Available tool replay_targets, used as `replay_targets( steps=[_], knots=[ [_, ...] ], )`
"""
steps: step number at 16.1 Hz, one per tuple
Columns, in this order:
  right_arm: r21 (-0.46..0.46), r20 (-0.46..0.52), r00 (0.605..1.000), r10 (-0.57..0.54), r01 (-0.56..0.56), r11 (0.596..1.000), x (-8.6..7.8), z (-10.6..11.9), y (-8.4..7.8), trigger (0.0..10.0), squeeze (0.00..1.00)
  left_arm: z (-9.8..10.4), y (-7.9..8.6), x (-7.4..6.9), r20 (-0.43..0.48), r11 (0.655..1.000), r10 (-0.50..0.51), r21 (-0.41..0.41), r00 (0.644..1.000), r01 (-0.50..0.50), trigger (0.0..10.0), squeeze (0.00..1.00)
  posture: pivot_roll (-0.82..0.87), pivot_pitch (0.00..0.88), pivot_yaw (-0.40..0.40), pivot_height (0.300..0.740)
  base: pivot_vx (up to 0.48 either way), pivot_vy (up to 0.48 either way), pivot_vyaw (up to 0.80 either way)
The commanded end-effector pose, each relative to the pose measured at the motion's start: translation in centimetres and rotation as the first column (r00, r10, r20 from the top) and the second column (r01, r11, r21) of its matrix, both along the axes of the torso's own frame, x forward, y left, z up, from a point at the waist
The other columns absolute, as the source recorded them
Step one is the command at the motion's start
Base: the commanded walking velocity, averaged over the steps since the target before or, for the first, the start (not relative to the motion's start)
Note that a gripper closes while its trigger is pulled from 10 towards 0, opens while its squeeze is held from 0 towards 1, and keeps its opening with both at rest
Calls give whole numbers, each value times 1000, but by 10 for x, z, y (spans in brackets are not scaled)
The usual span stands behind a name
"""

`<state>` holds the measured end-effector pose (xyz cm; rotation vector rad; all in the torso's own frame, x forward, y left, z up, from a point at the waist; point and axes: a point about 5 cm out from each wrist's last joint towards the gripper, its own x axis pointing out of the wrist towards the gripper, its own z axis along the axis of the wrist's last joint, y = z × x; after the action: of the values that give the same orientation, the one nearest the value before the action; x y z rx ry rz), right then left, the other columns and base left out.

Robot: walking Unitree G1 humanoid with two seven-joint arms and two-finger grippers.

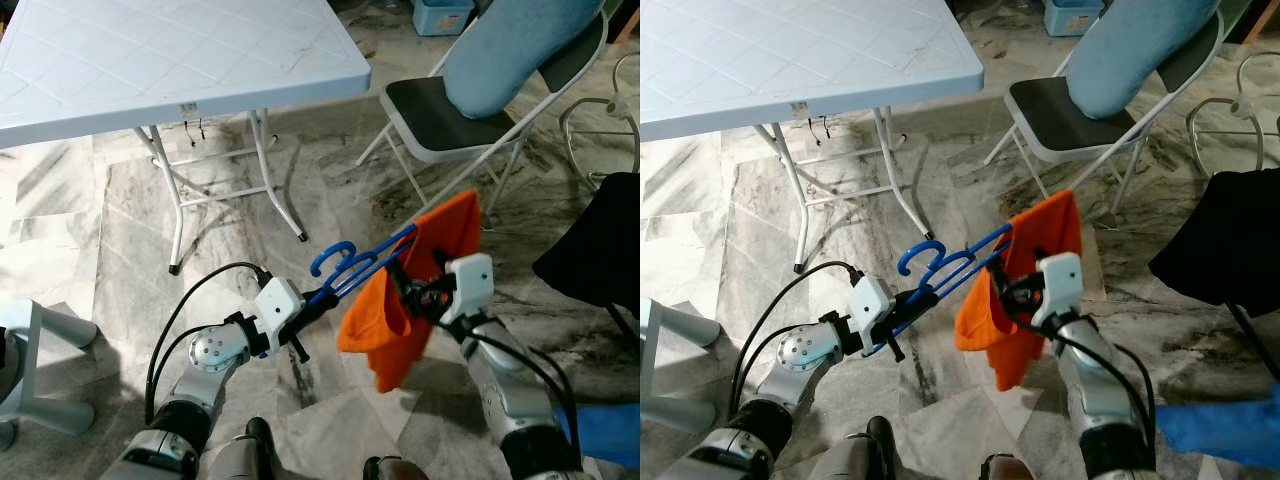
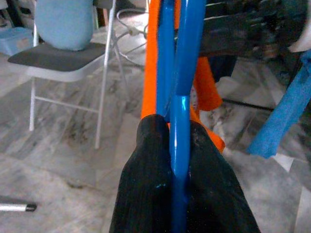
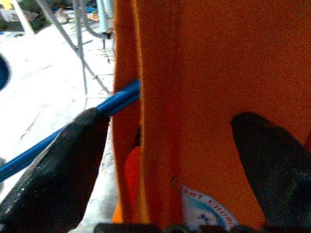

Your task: Hang hanger

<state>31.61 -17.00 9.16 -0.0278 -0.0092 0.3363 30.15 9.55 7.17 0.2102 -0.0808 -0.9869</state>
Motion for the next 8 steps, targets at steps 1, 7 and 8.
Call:
replay_targets(
  steps=[1,7,8],
  knots=[
    [-19,-6,998,-64,64,998,2,-2,-9,4745,0,6,-6,-2,23,999,-43,-31,999,44,0,0,-189,216,11,740,0,0,0],
    [-34,16,988,-151,151,988,11,3,-17,0,0,9,-7,-6,28,996,-70,-48,997,72,0,0,-184,212,6,740,0,0,0],
    [-31,16,988,-155,155,987,11,3,-18,0,0,8,-7,-7,26,996,-70,-46,997,71,0,0,-184,211,6,740,0,0,0]
  ],
)
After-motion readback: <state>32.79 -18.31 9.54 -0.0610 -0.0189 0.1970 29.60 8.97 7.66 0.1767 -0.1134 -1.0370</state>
